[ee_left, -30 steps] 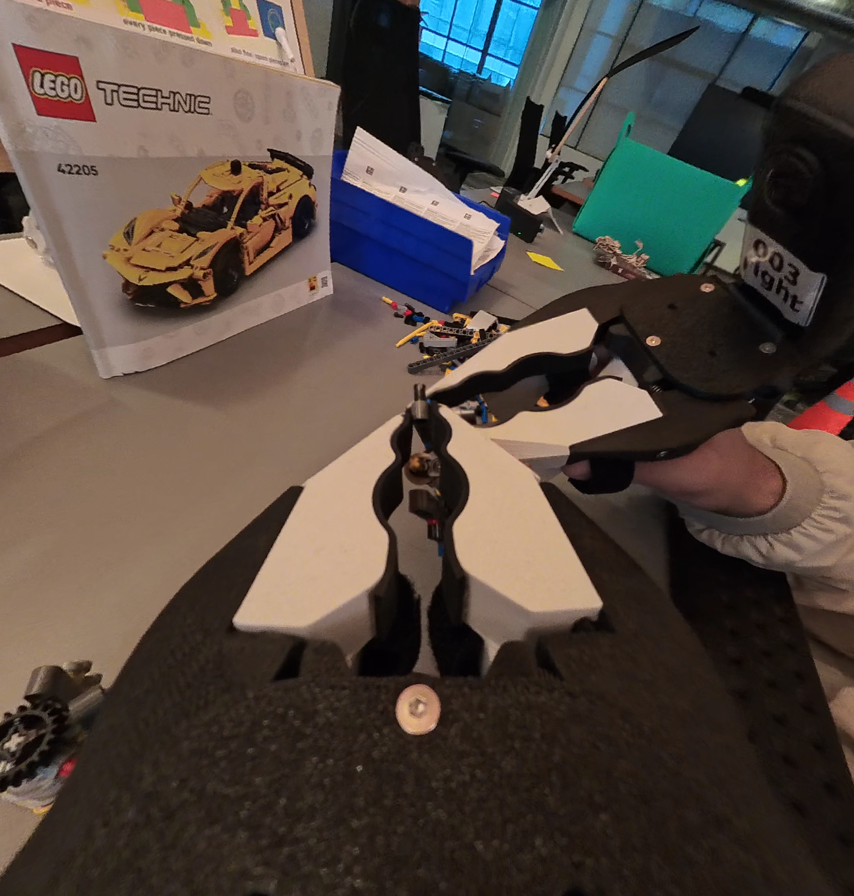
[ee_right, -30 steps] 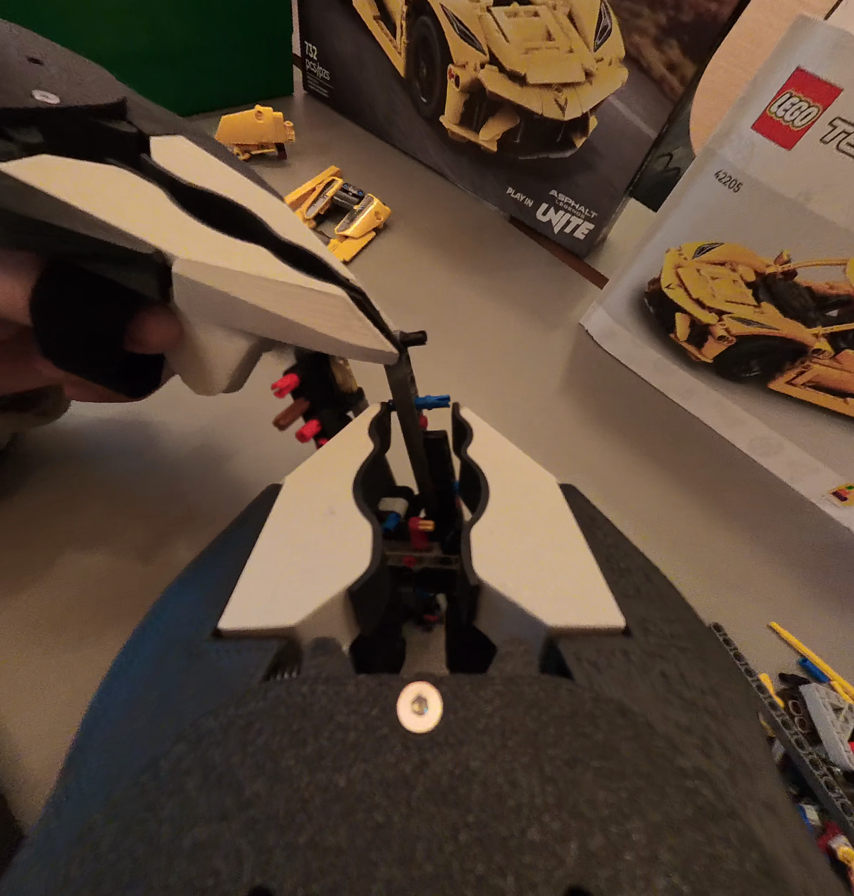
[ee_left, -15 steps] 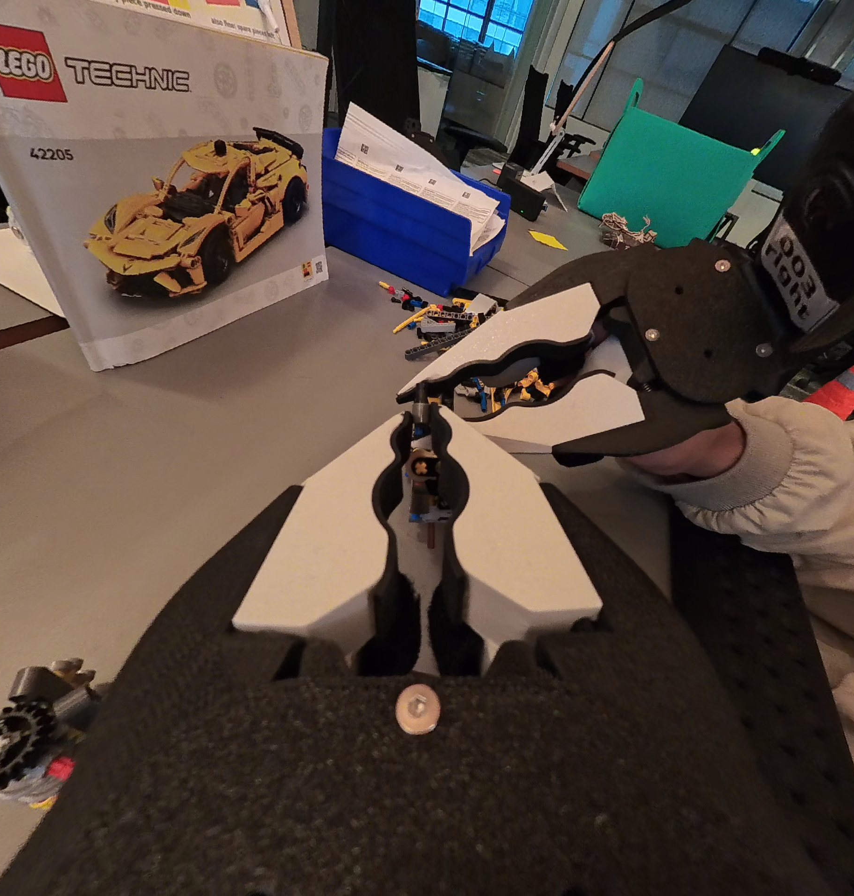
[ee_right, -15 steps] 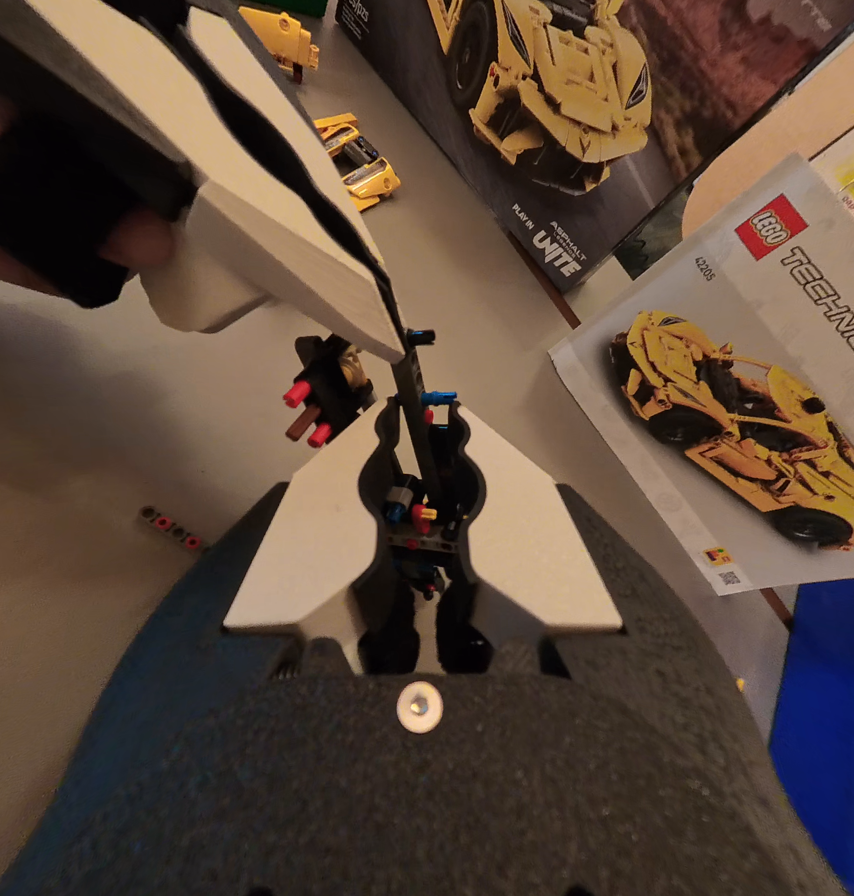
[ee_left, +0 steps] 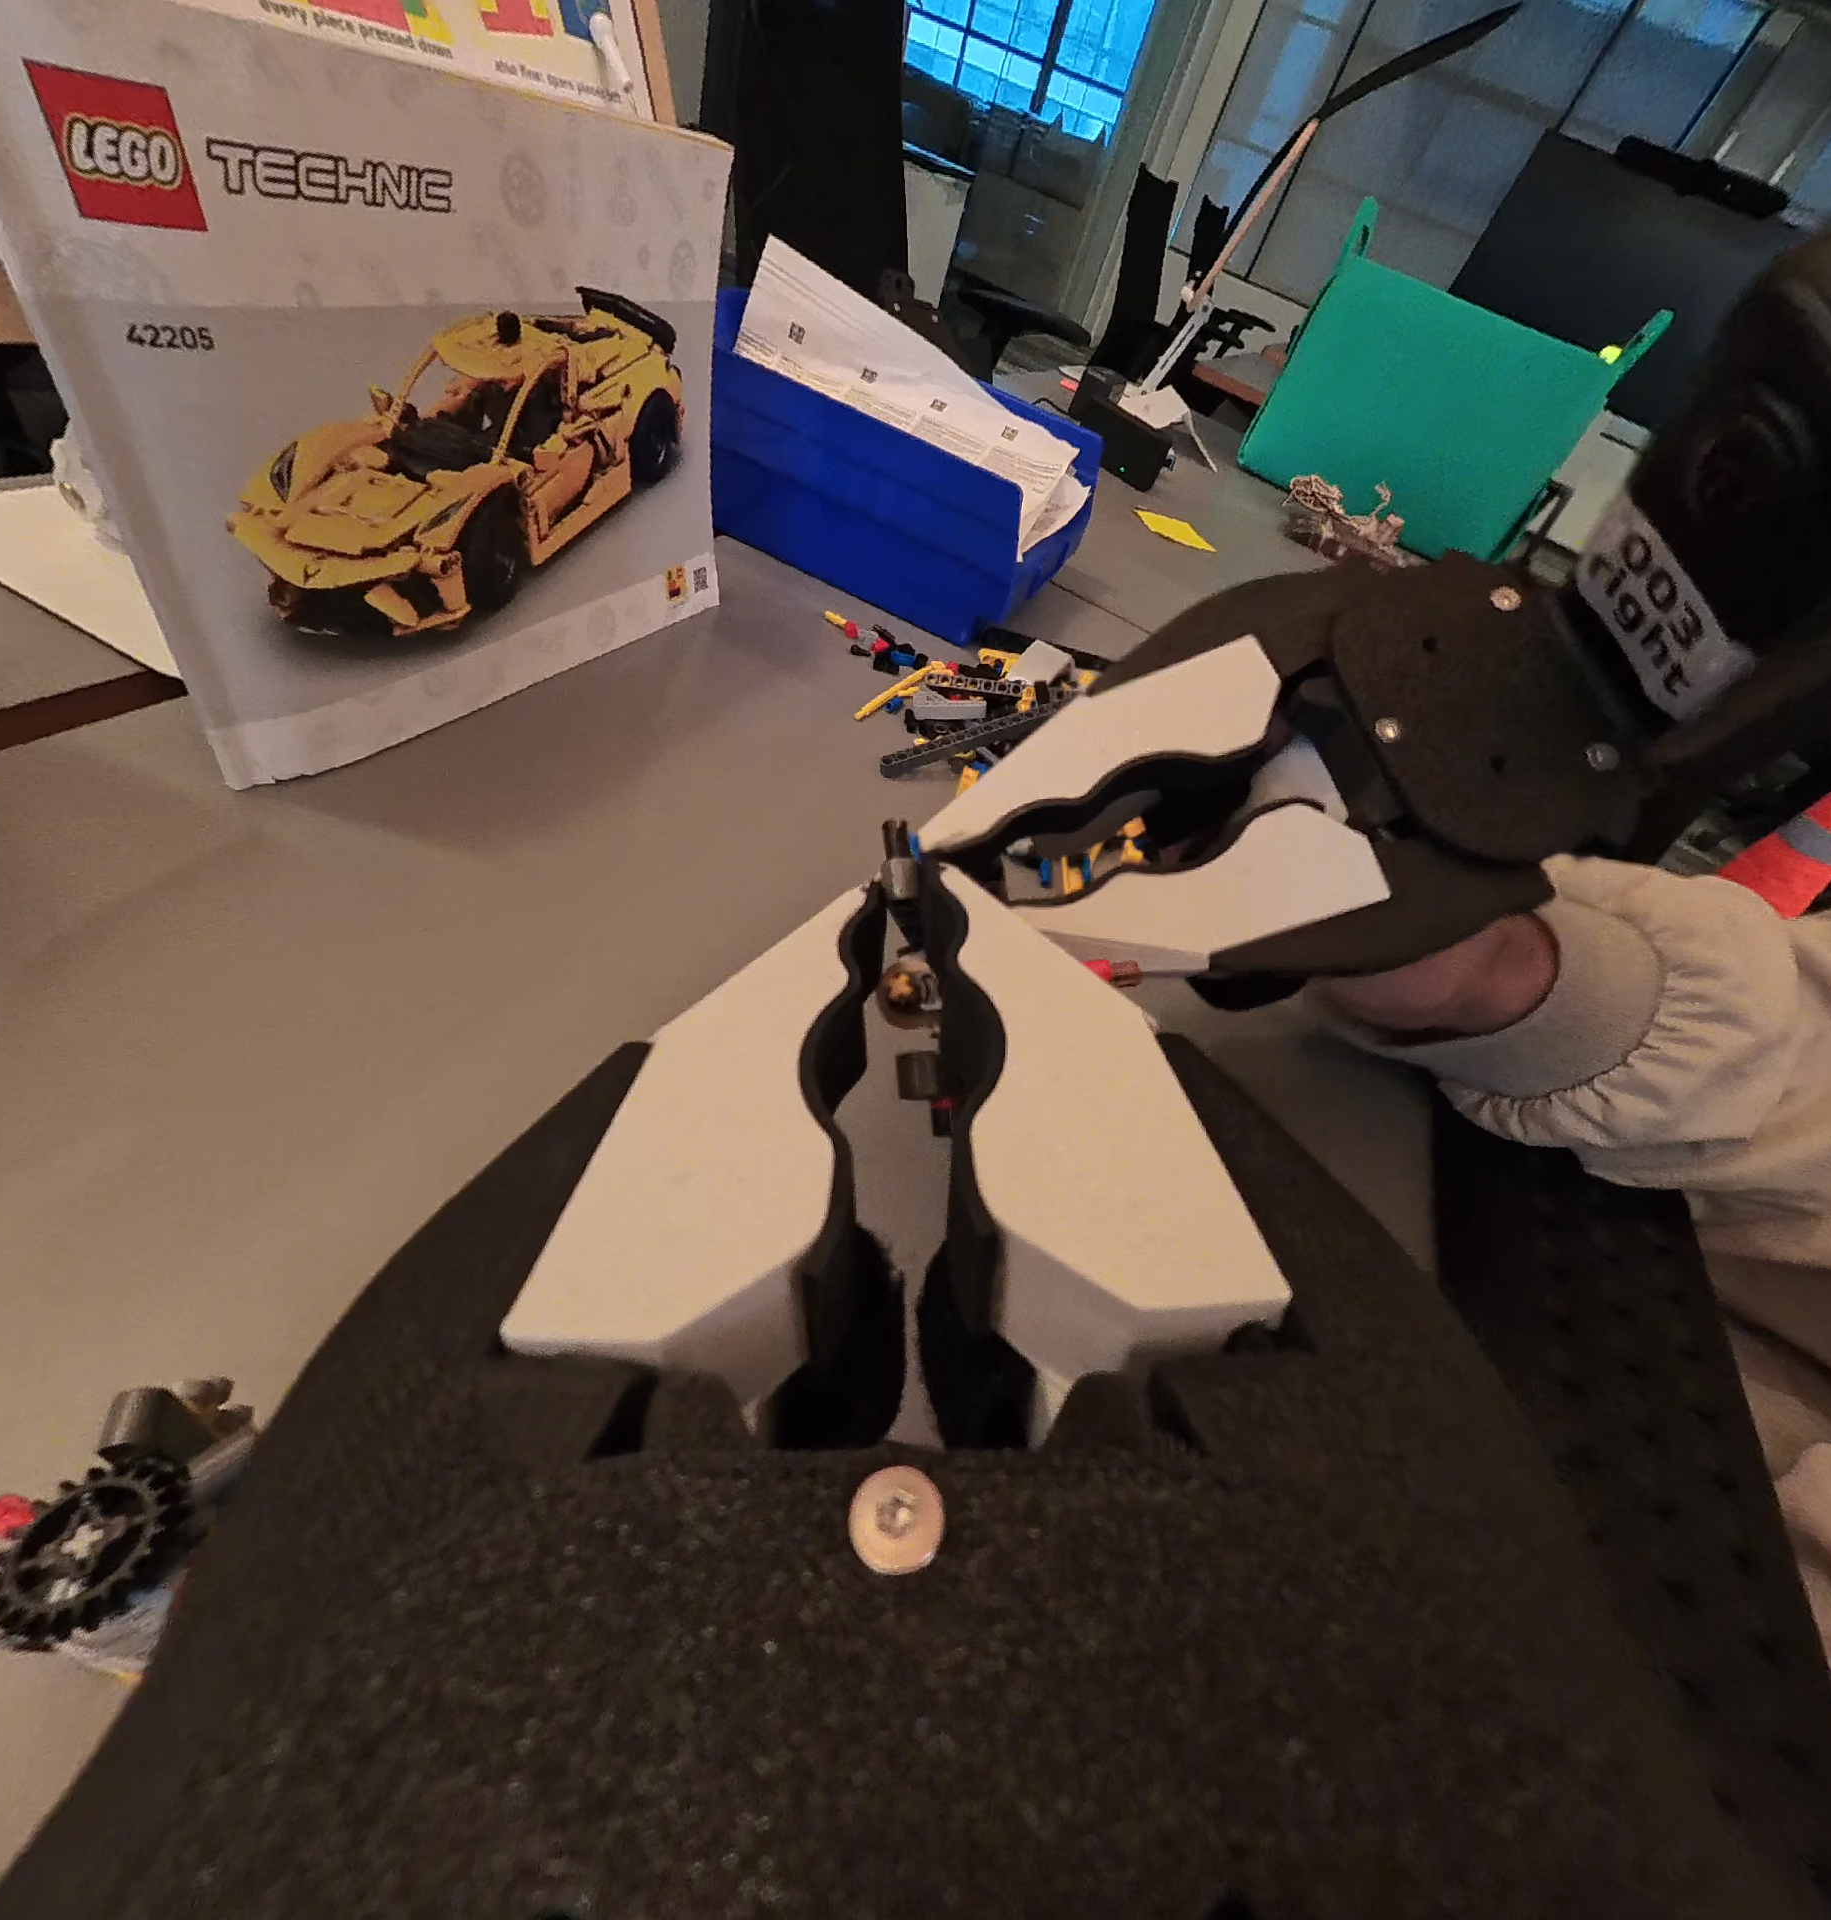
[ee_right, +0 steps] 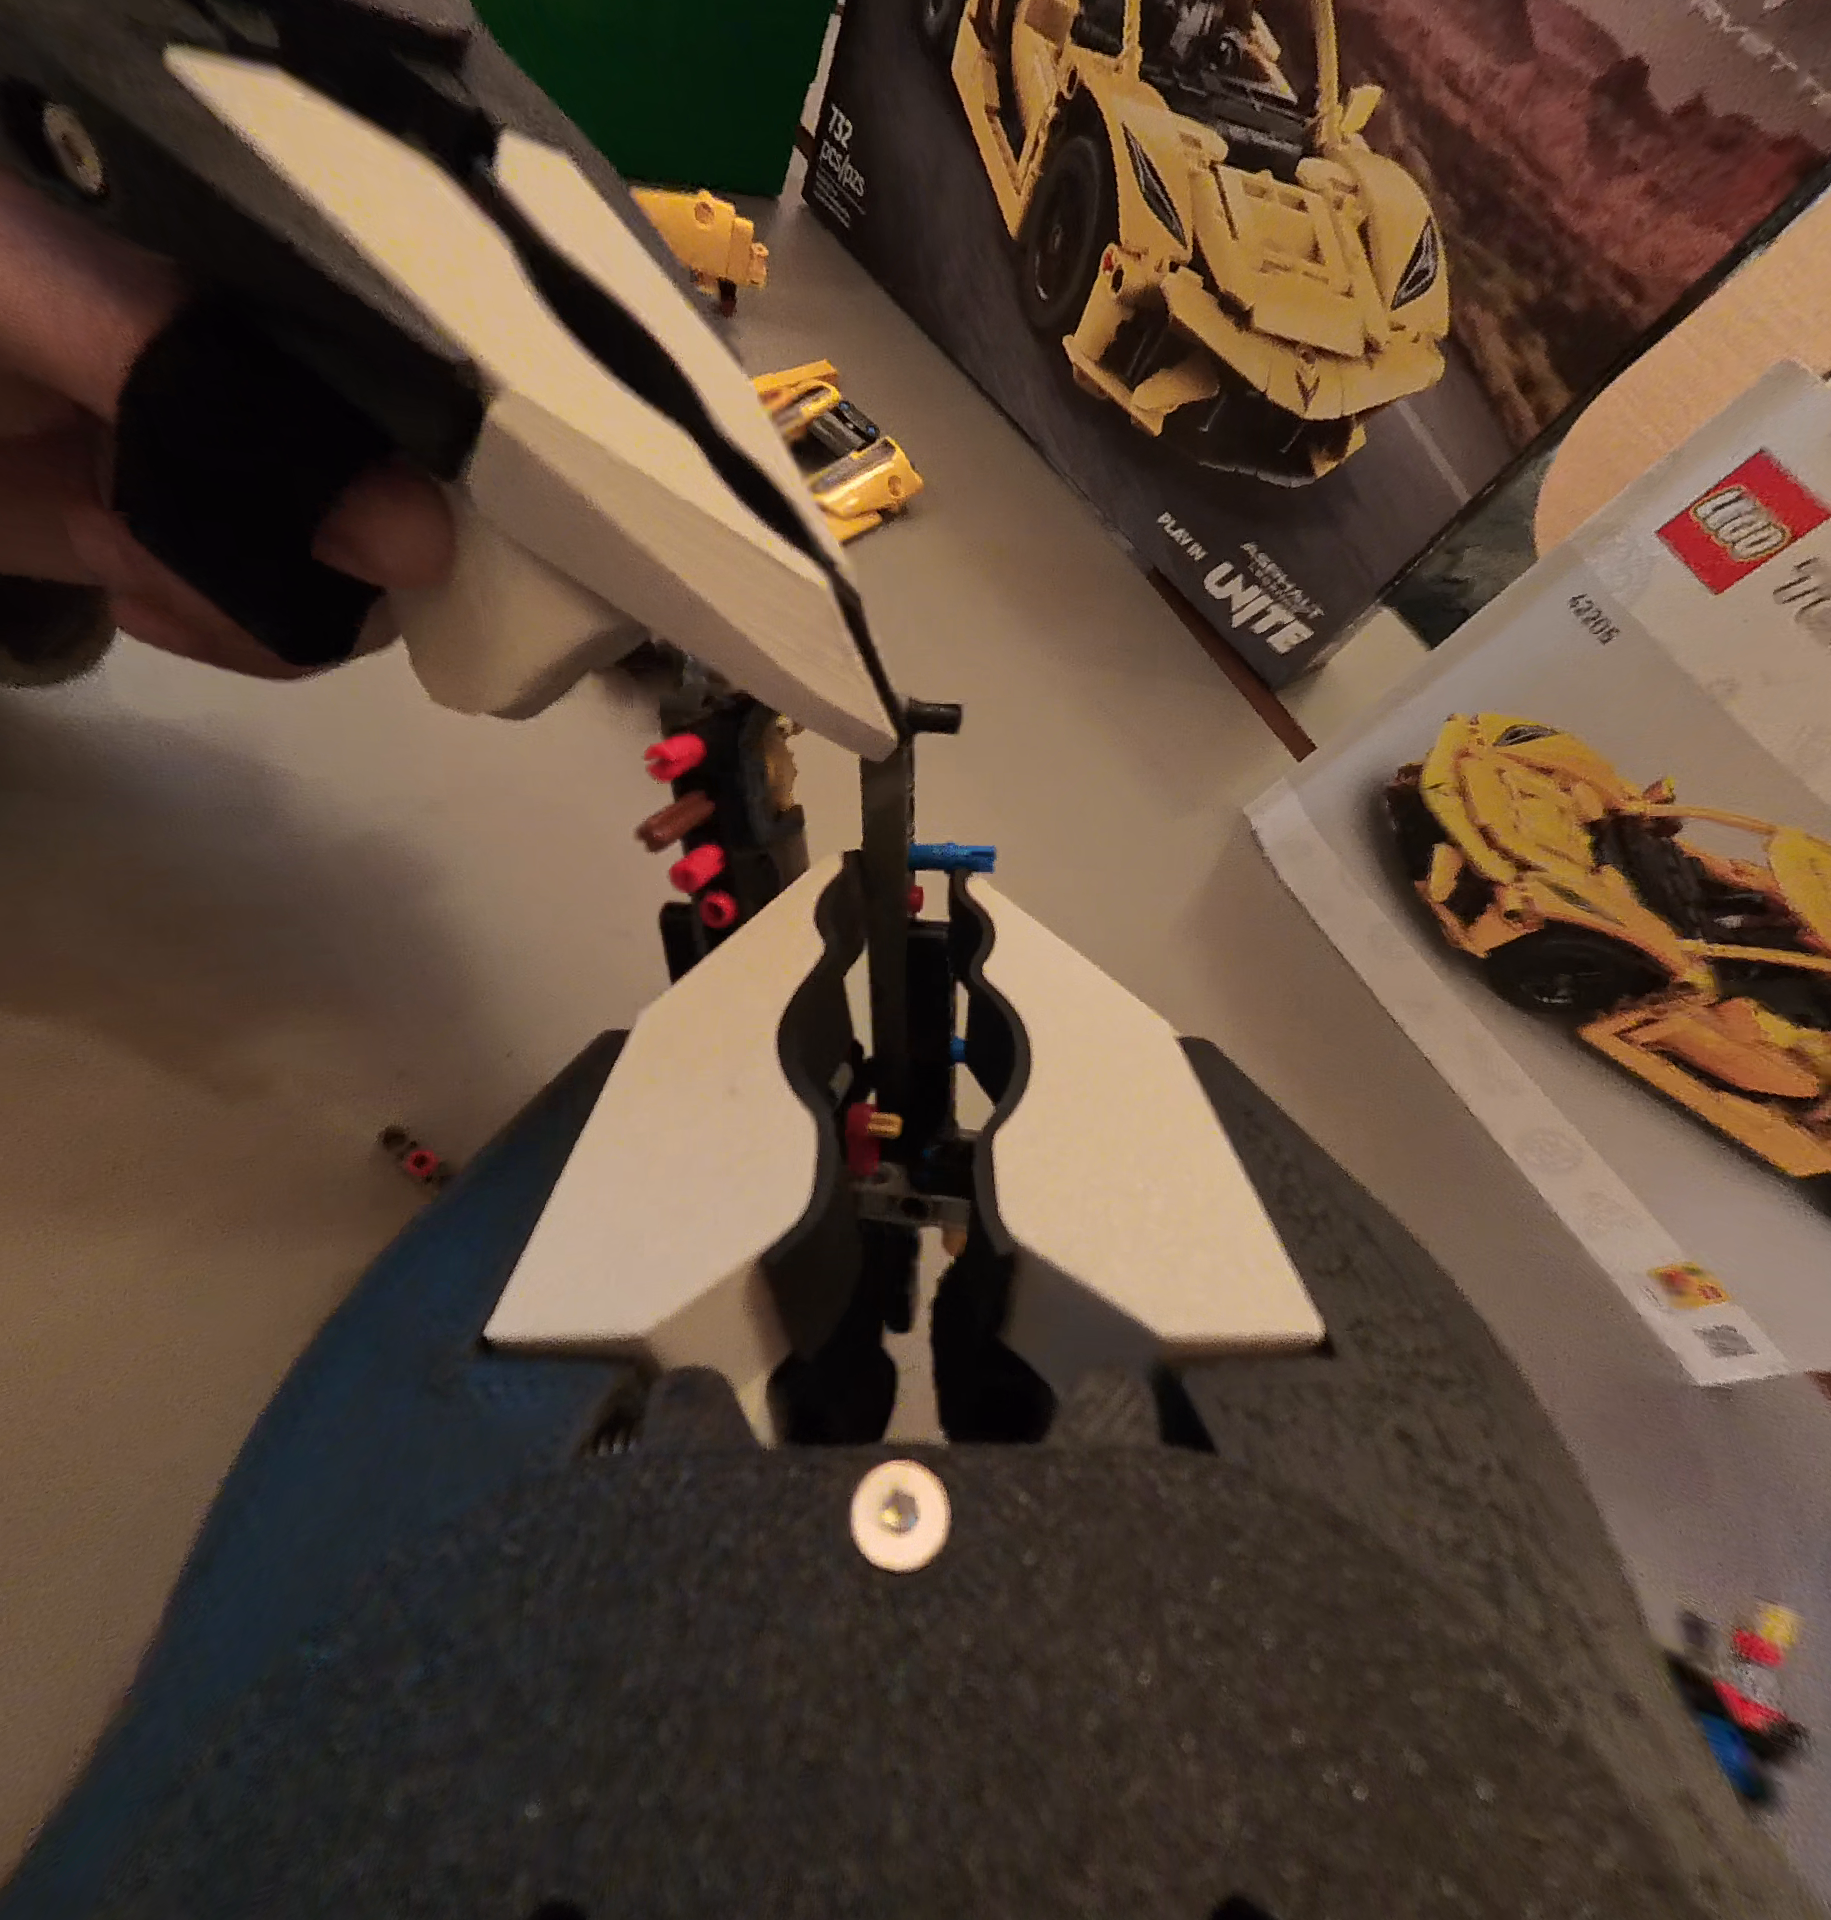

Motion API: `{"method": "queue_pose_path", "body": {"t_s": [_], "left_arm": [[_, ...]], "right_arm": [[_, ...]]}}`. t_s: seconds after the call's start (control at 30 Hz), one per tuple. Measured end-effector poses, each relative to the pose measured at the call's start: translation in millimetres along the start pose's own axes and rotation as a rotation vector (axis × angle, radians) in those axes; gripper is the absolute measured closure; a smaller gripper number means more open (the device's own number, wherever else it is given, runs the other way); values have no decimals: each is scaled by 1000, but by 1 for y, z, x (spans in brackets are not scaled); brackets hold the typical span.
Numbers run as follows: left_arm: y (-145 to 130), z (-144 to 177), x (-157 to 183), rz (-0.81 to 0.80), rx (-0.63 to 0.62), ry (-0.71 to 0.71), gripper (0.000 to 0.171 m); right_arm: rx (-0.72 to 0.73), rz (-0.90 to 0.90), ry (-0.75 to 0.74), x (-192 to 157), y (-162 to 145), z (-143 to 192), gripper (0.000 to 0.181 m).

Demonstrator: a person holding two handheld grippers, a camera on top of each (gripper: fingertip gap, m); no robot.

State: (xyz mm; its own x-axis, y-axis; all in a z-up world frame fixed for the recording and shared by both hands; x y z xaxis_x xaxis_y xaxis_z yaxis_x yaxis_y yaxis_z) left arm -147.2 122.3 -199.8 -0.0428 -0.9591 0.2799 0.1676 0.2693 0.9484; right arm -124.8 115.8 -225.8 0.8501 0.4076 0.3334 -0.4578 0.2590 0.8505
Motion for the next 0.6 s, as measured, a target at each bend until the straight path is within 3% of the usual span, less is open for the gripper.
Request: {"method": "queue_pose_path", "body": {"t_s": [0.23,0.47,0.6], "left_arm": [[3,4,6,-76,25,-80,165],[4,8,15,-166,30,-138,165],[4,7,16,-191,36,-119,165]], "right_arm": [[202,-563,520,-6,14,20,151],[234,-849,709,-4,13,23,170],[232,-896,680,1,11,20,174]]}}
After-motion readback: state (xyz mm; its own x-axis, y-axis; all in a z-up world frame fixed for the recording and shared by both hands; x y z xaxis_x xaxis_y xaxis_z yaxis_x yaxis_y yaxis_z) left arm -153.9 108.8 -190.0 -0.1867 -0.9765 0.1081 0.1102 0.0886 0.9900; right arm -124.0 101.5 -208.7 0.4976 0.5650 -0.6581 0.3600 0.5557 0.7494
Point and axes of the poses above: each gripper's, where its closed fingertips meet, z back along the fingers, y out of its top, x = y × z across the jaws, the point moved 1 cm from there along z, back along the fingers, and after that the axes turned 4 degrees about x, right-handed, at the moved point
